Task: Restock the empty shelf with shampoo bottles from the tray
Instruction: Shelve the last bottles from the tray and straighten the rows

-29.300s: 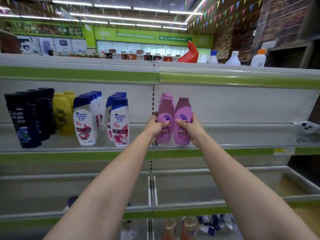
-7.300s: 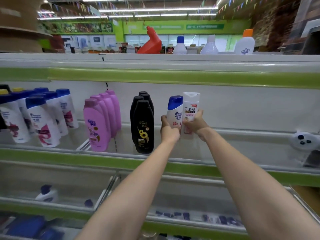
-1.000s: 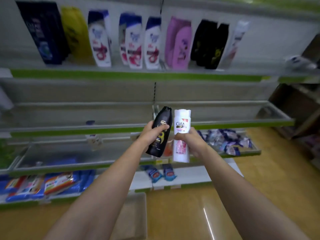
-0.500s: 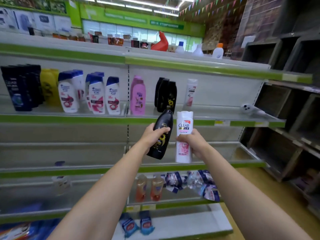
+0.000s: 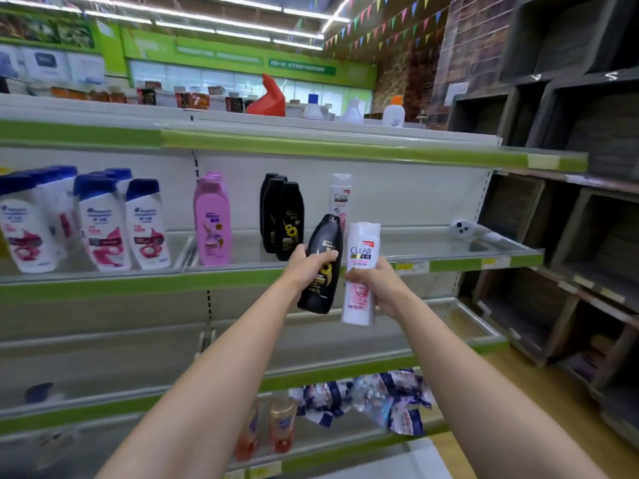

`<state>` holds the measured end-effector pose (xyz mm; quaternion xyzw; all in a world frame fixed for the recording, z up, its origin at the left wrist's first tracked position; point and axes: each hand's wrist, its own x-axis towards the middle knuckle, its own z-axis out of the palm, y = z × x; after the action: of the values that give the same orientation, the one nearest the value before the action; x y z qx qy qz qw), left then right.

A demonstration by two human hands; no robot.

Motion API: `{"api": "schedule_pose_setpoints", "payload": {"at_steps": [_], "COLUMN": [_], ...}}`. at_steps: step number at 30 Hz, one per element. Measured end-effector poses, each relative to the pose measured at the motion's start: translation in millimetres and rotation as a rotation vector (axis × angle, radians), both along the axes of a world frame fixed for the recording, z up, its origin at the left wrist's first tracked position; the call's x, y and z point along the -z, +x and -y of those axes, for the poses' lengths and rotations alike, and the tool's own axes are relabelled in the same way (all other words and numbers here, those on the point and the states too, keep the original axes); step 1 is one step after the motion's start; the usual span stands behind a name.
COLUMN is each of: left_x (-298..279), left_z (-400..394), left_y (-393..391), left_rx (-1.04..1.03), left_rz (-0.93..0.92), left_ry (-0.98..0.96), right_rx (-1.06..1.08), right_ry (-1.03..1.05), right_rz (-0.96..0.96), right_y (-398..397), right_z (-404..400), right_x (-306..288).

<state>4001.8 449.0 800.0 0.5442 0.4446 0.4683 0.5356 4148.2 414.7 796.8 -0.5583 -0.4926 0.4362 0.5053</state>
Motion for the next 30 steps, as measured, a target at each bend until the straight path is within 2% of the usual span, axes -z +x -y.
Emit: {"api": "schedule_pose_setpoints", "payload": {"at_steps": [6,11,14,20,25,30], "left_x": [-2,-17,-29,-23,-21,-18], "left_z": [-43,-76,-91,-115,-123,-126], "left_y": [40,60,69,79,80,79], "left_rx": [-0.093,-0.163,-0.232,-0.355,-0.427,-0.41], "left_rz": [-0.06,0.075,0.084,0.073,0.07,0.04], "left_ry": [0.063,0.111,0.145,0.129,0.128,0.122], "right_rx": [0.105,0.087,0.032,-0.135,-0.101,-0.062], "right_ry": [0.064,0.115,0.135,0.114,0.157,0.147], "right_rz": [-0.033,0.017,0.056,0.064,0.161,0.25], "right_y": [38,68,75,69,56,55], "right_z": [-51,-104,-137,-191,-219,-223], "right_x": [-18,-40,-49,-36,-31,-25]}}
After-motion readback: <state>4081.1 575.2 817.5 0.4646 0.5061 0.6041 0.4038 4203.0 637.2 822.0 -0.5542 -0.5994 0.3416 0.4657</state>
